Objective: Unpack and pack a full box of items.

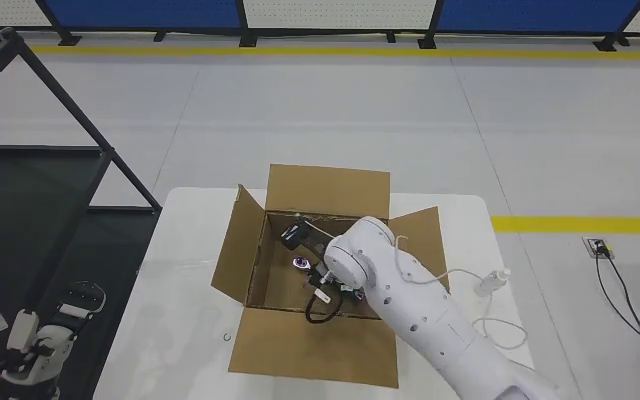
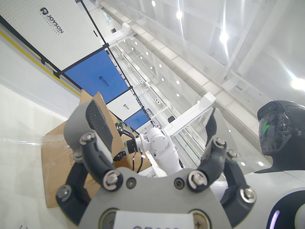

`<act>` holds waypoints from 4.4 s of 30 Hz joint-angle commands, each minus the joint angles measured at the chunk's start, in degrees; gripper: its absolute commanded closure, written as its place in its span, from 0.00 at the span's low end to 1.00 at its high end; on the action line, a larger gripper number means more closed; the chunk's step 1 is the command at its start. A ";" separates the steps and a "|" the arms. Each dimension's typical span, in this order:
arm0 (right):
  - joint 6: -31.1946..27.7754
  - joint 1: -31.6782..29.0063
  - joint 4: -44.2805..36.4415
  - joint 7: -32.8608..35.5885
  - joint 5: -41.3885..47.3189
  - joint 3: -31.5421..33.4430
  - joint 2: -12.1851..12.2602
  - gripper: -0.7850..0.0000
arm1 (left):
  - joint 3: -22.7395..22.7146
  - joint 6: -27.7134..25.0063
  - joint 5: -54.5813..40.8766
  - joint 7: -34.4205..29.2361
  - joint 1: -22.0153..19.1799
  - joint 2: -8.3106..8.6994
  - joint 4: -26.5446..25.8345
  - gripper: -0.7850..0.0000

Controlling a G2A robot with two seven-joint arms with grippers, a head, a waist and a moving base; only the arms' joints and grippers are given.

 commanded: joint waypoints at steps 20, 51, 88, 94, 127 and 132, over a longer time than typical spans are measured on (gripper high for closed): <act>-1.85 7.81 30.40 -12.03 5.14 -7.99 -9.39 0.48 | 0.00 0.00 0.00 0.00 0.00 0.00 0.00 0.00; -7.18 11.68 41.18 -16.85 7.49 -6.89 -13.54 1.00 | 0.00 0.00 0.00 0.00 0.00 0.00 0.00 0.00; -5.04 -34.83 -43.69 -18.14 -18.55 21.80 7.58 1.00 | 0.00 0.00 0.00 0.00 0.00 0.00 0.00 0.00; -5.04 -34.98 -43.67 -18.48 -18.46 21.78 7.58 1.00 | 0.00 0.00 0.00 0.00 0.00 0.00 0.00 0.00; -2.31 -65.49 -74.79 -29.61 6.65 64.42 10.99 1.00 | 0.00 0.00 0.00 0.00 0.00 0.00 0.00 0.00; -1.46 -69.18 -72.71 -24.99 8.91 67.81 11.50 1.00 | 0.00 0.00 0.00 0.00 0.00 0.00 0.00 0.00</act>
